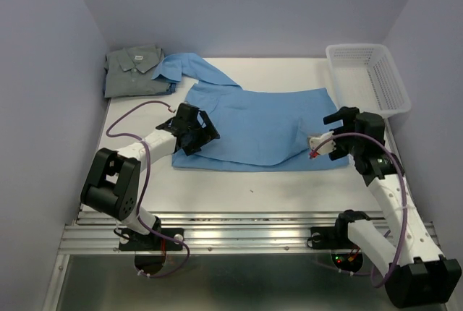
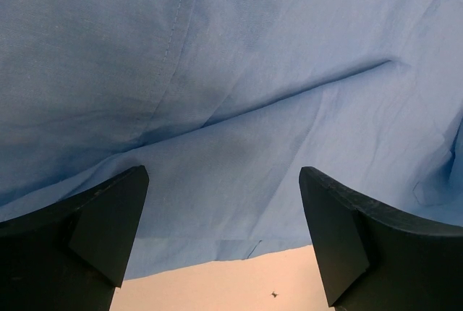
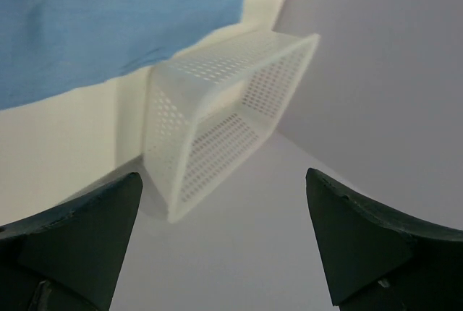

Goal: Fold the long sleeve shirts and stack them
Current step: Fold the shirt

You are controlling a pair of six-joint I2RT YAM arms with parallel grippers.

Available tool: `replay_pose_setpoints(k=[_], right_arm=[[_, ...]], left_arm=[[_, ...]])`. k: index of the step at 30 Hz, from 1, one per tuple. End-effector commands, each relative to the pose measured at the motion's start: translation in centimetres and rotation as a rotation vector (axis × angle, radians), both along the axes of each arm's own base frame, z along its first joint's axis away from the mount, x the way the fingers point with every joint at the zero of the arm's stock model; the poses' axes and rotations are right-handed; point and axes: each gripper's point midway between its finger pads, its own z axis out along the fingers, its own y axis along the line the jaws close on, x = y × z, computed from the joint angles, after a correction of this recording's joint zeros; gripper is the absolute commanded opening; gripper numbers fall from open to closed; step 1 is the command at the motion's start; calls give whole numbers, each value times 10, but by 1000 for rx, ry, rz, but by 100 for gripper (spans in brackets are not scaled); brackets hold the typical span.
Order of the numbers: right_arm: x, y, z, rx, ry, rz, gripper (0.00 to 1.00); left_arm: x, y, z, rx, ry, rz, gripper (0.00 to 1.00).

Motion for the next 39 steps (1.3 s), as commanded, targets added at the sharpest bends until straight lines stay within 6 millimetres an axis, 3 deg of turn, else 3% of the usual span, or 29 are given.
replay_pose_setpoints(k=[1, 2, 3, 6, 7, 8, 9, 10, 11, 12, 14, 15, 17, 18, 20, 22, 24, 27, 30, 34, 37, 39], right_arm=[[-6, 29, 67, 254, -121, 56, 100], [-2, 41, 93, 383, -175, 68, 100], [6, 66, 120, 680, -199, 79, 100], [20, 105, 177, 1138, -140, 123, 100], [41, 122, 177, 1352, 6, 70, 100], [53, 132, 184, 1451, 93, 51, 100], [60, 140, 240, 1535, 101, 104, 100], [97, 153, 200, 1668, 373, -111, 100], [109, 160, 203, 1685, 461, -138, 100], [113, 176, 244, 1759, 515, -131, 100], [146, 188, 223, 1874, 613, -298, 100], [151, 196, 221, 1936, 629, -332, 100], [155, 234, 192, 2022, 651, -416, 100], [165, 237, 175, 2018, 550, -510, 100], [159, 264, 125, 1906, 579, -681, 100], [160, 260, 86, 1911, 561, -904, 100], [153, 262, 29, 1858, 521, -1081, 100], [134, 265, -28, 1785, 516, -1255, 100], [120, 254, -66, 1709, 475, -1372, 100], [103, 208, -103, 1599, 262, -1552, 100], [86, 176, -110, 1531, 128, -1612, 100], [78, 165, -100, 1539, 79, -1614, 100]], left_arm=[[4, -2, 3, 3, -33, -19, 99], [4, -4, 1, 2, -28, -27, 99], [5, -5, 1, -2, -30, -29, 99], [5, -9, 2, -14, -20, -51, 99], [5, -11, 4, -24, -21, -55, 99], [4, -14, 6, -35, -21, -61, 99], [2, -15, 9, -45, -23, -67, 99], [2, -16, 11, -50, -22, -66, 99], [1, -18, 16, -64, -31, -68, 99], [1, -18, 19, -65, -37, -68, 99], [3, -15, 30, -62, -65, -45, 99], [5, -13, 34, -58, -73, -36, 99], [8, -12, 45, -51, -98, -38, 99], [6, -4, 44, -10, -93, -30, 99], [9, 2, 48, 28, -107, -24, 99], [7, 5, 47, 43, -95, -53, 99], [9, 2, 51, 35, -105, -86, 99], [16, -1, 51, 33, -121, -108, 99], [23, 0, 42, 52, -114, -133, 99], [31, 1, 26, 49, -94, -155, 99], [32, 6, 9, 64, -63, -149, 99], [29, 7, -4, 55, -35, -151, 99]])
